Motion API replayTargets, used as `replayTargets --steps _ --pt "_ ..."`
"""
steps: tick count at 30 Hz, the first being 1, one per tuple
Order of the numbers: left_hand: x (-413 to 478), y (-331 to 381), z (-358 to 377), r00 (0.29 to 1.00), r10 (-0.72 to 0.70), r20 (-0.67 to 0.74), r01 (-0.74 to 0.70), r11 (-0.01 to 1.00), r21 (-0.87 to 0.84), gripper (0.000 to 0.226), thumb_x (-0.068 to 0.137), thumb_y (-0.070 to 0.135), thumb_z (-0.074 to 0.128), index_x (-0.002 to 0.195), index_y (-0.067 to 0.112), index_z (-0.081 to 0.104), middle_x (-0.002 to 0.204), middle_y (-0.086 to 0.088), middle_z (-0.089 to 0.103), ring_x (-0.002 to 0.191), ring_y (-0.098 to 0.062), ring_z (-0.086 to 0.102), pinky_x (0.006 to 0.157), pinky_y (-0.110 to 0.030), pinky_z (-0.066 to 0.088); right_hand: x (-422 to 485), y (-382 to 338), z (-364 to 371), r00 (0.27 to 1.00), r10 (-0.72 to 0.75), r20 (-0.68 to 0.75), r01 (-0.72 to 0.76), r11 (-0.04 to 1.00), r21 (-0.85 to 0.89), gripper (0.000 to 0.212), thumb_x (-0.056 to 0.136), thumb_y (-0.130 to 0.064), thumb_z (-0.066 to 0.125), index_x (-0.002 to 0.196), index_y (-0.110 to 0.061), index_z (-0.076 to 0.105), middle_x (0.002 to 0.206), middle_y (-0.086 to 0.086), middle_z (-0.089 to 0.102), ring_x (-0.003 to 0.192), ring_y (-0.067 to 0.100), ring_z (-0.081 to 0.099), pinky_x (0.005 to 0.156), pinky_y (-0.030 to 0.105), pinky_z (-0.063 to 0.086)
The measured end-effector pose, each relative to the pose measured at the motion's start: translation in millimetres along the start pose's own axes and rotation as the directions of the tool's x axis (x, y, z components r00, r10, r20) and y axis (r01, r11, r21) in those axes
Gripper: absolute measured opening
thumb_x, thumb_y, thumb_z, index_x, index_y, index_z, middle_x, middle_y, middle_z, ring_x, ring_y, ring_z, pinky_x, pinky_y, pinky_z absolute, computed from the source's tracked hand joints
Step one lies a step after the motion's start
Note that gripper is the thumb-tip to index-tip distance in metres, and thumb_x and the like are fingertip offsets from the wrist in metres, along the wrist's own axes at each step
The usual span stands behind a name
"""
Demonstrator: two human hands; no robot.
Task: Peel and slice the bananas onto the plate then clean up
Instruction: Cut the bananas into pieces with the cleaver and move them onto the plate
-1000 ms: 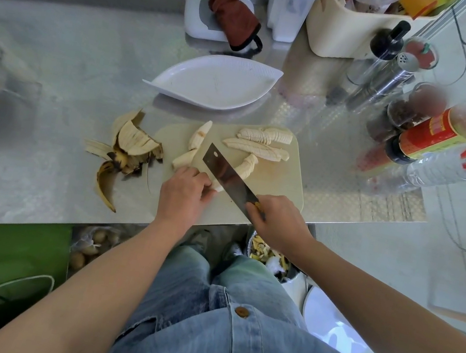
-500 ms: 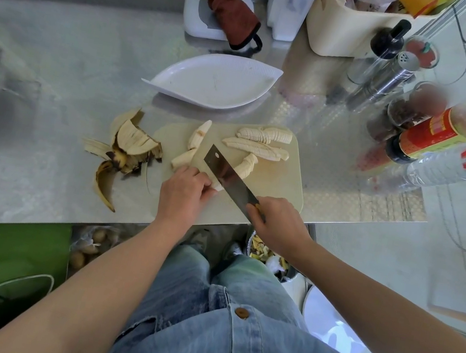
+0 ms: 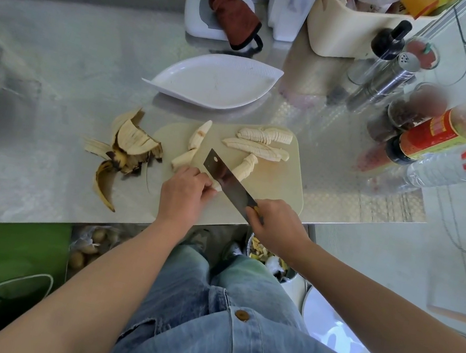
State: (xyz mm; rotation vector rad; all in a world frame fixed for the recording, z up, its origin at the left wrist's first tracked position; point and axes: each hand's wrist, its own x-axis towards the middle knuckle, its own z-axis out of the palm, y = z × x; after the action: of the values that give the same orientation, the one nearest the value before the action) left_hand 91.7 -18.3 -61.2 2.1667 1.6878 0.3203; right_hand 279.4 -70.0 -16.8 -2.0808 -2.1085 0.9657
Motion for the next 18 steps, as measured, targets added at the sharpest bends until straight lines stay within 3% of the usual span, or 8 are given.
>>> replayTargets --steps 9,18 --pt "-1 1 -2 1.000 0.005 -0.011 -0.005 1.000 0.015 0.017 0.078 0.026 0.077 0.082 0.010 0.072 0.082 -0.007 0.065 0.082 -0.027 0.057 0.058 -0.032 0.040 2 0 -1 1.000 0.001 0.030 0.000 0.999 -0.048 0.032 0.099 -0.029 0.043 0.071 -0.014 0.048 0.058 -0.003 0.042 0.053 0.015 0.042 0.047 0.025 0.024" --pt "-2 1 -1 1.000 0.003 -0.024 -0.002 0.999 0.034 0.015 0.076 0.024 0.079 0.079 0.011 0.072 0.079 -0.007 0.066 0.081 -0.028 0.059 0.056 -0.032 0.042 0 -2 -7 0.999 -0.035 -0.035 0.035 0.999 -0.002 0.033 0.097 -0.028 0.045 0.067 -0.015 0.044 0.057 -0.002 0.042 0.057 0.022 0.044 0.046 0.026 0.023"
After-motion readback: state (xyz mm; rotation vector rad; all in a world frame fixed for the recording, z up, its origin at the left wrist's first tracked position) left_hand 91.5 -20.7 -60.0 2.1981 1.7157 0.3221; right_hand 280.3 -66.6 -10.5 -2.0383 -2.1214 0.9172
